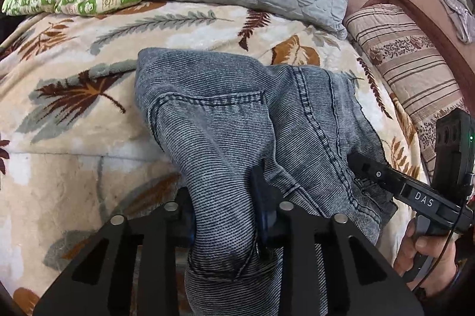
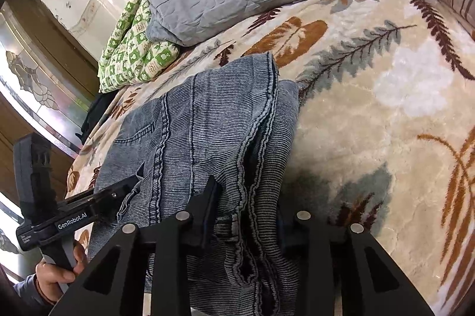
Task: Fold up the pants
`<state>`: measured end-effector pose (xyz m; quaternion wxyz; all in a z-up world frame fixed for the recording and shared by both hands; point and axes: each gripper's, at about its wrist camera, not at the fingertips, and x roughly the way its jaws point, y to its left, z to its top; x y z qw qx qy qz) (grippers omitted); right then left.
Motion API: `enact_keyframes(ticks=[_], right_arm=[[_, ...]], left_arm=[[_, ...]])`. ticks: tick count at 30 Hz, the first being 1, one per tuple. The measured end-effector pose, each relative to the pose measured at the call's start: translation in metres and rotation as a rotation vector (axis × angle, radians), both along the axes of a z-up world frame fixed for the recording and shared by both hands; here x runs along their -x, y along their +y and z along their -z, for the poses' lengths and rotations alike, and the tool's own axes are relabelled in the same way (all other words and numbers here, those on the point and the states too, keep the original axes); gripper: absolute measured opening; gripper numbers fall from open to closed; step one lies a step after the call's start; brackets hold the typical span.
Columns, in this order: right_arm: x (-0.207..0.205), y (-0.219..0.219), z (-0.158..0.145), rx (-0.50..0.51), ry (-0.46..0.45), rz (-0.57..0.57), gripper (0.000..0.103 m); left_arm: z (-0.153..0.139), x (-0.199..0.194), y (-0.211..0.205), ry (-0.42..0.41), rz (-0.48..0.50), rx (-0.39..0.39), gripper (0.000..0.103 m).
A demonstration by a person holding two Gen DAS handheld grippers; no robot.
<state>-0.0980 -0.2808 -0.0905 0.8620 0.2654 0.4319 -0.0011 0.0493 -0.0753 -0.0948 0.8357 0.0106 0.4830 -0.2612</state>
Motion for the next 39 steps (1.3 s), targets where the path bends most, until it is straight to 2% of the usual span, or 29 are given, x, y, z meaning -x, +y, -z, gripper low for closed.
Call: enact_keyframes(ticks=[8,27,39], right_arm=[[0.003,0.008,-0.02,0.022,-0.028,0.018,0.027],[-0.003,0.062,-0.065,0.052,-0.097,-0.054,0.026],[-0.016,0.1,-0.08,0.063,-0.115,-0.101,0.026]], left_arm=[[-0.02,0.01,0.003,-0.036,0.011,0.024,0.017],[-0.059,0.018,0.053,-0.082,-0.048,0.022,0.017],[-0.072,0.012,0.085,-0.09,-0.079,0.001,0.017]])
